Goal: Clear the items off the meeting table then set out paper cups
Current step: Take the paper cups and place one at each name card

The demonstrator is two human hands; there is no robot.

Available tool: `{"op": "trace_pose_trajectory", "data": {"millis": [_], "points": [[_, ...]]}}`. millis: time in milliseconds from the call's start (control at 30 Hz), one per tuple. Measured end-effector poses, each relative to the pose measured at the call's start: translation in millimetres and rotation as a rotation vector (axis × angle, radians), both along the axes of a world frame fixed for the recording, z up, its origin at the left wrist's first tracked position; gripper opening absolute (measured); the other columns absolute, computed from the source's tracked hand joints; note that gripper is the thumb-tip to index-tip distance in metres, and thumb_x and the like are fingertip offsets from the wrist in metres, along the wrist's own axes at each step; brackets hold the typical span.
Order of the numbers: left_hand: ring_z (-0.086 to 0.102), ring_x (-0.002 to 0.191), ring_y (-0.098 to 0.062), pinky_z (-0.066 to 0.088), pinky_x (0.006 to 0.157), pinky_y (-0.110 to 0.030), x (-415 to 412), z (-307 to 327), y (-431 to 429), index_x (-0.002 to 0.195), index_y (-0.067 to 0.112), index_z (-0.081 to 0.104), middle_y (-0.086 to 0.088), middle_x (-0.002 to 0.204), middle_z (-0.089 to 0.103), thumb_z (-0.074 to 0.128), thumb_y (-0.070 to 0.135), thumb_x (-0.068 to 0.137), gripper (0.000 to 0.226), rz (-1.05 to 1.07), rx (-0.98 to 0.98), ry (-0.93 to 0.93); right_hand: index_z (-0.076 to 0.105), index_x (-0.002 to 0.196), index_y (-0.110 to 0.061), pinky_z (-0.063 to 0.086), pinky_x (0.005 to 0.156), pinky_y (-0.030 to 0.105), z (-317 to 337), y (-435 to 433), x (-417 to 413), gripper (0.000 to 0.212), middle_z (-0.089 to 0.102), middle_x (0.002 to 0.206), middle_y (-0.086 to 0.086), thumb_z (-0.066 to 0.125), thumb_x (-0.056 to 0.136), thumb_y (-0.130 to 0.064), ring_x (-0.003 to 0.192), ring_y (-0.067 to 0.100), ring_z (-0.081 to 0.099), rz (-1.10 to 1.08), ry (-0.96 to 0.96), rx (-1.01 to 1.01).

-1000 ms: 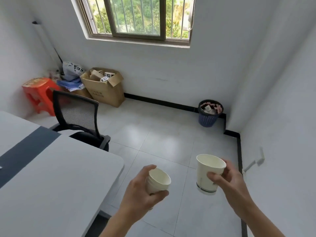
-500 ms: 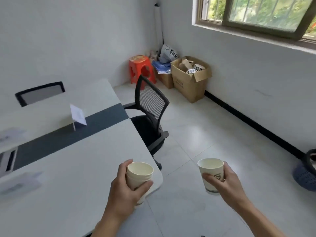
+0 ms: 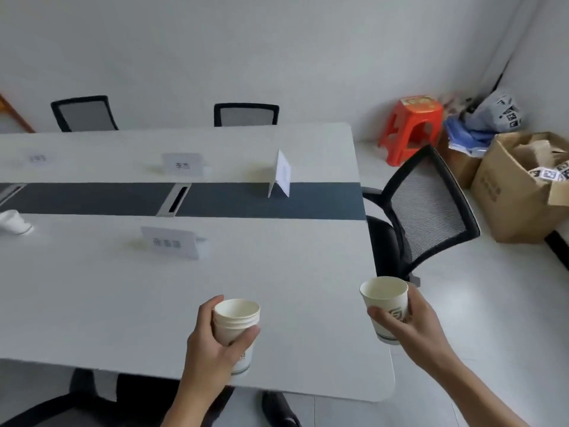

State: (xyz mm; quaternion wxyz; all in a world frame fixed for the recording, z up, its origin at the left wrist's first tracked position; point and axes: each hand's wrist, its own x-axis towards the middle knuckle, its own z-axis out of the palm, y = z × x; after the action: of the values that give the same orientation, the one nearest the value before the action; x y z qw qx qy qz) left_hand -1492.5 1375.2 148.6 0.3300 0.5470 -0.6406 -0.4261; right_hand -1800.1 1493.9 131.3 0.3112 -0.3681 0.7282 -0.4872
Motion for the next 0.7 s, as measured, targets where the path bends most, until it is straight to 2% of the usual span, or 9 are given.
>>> {"op": "trace_pose_trajectory", "data": {"millis": [133, 300, 400, 500, 600, 700], "points": [[0.058, 0.09, 0.013, 0.046, 0.066, -0.014, 12.2, 8.0, -76.9, 0.116, 0.045, 0.045, 0.016, 0.102, 0.063, 0.085, 0.058, 0.053, 0.076, 0.034, -0.013, 0.05, 0.058, 0.096, -0.031, 0.047, 0.061, 0.019, 9.7, -84.0, 12.8, 0.04, 0.068, 0.085, -0.018, 0.075, 0.064, -0.046, 0.074, 0.001, 0.063, 0.021, 0.055, 0.004], [0.057, 0.095, 0.013, 0.047, 0.067, -0.006, 51.9, 9.8, -163.5, 0.11, 0.056, 0.042, 0.033, 0.101, 0.06, 0.077, 0.061, 0.051, 0.069, 0.12, -0.041, 0.07, 0.057, 0.091, -0.032, 0.05, 0.062, 0.029, 3.6, -208.8, 45.3, 0.044, 0.069, 0.08, -0.008, 0.072, 0.062, -0.061, 0.075, 0.006, 0.064, 0.119, 0.15, 0.081], [0.057, 0.095, 0.011, 0.047, 0.068, -0.014, 77.2, 3.0, -194.9, 0.111, 0.056, 0.042, 0.034, 0.1, 0.06, 0.079, 0.058, 0.053, 0.068, 0.167, -0.014, 0.068, 0.056, 0.1, -0.034, 0.052, 0.07, 0.033, -14.3, -279.2, 73.6, 0.05, 0.066, 0.093, -0.011, 0.069, 0.064, -0.067, 0.086, 0.008, 0.062, 0.183, 0.188, 0.123], [0.058, 0.096, 0.009, 0.047, 0.069, -0.016, 99.9, -6.9, -215.3, 0.112, 0.056, 0.042, 0.037, 0.103, 0.058, 0.076, 0.061, 0.052, 0.069, 0.213, 0.011, 0.061, 0.055, 0.114, -0.028, 0.051, 0.078, 0.035, -41.1, -342.8, 100.3, 0.056, 0.063, 0.104, -0.005, 0.078, 0.069, -0.053, 0.094, 0.014, 0.06, 0.231, 0.19, 0.153], [0.059, 0.096, 0.007, 0.048, 0.068, -0.017, 122.0, -20.0, -225.6, 0.113, 0.055, 0.042, 0.035, 0.106, 0.058, 0.075, 0.062, 0.052, 0.069, 0.279, 0.04, 0.055, 0.051, 0.119, -0.024, 0.044, 0.074, 0.029, -71.9, -397.2, 120.9, 0.061, 0.061, 0.108, -0.003, 0.083, 0.069, -0.036, 0.095, 0.018, 0.058, 0.238, 0.15, 0.163], [0.062, 0.093, 0.003, 0.05, 0.069, -0.02, 142.7, -36.5, -227.2, 0.115, 0.054, 0.043, 0.033, 0.104, 0.059, 0.076, 0.062, 0.051, 0.072, 0.346, 0.093, 0.036, 0.045, 0.119, -0.023, 0.041, 0.074, 0.03, -105.9, -440.7, 134.9, 0.065, 0.059, 0.107, -0.001, 0.083, 0.067, -0.029, 0.097, 0.023, 0.056, 0.212, 0.129, 0.219]]}}
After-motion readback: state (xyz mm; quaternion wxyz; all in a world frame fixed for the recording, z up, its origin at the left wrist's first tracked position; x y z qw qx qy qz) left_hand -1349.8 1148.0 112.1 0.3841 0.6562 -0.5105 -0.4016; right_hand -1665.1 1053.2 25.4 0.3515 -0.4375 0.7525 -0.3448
